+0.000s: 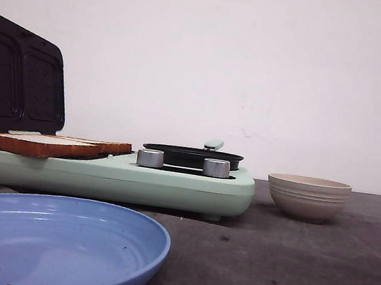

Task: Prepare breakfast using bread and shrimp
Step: 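Grasp the sandwich-maker lid handle with the left gripper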

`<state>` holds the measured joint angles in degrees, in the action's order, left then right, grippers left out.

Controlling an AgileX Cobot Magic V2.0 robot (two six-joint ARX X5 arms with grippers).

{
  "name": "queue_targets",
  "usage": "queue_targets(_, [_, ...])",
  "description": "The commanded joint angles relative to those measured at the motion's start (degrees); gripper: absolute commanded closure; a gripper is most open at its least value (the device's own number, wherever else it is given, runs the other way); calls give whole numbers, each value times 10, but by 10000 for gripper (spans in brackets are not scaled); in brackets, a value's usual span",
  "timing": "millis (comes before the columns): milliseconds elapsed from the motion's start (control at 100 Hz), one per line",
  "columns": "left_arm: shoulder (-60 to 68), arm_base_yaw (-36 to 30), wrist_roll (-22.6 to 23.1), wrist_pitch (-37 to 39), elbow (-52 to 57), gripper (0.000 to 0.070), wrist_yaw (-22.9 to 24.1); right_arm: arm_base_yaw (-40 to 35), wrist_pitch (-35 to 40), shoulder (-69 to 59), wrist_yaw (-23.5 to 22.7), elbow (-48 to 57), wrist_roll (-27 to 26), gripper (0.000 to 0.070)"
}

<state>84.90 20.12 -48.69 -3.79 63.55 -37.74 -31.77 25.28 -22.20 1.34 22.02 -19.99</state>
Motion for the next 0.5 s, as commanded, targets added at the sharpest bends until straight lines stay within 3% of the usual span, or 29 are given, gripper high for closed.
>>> queue_targets(0, [13,-3,-7,9,12,280,-5,-3,-3,-1,2,0,-4,291])
queue_targets(420, [13,-7,-9,30,12,694,7,-3,-4,-1,6,0,-5,291])
queue_targets(490, [13,-7,-9,30,12,696,7,-3,-4,-1,6,0,-5,291])
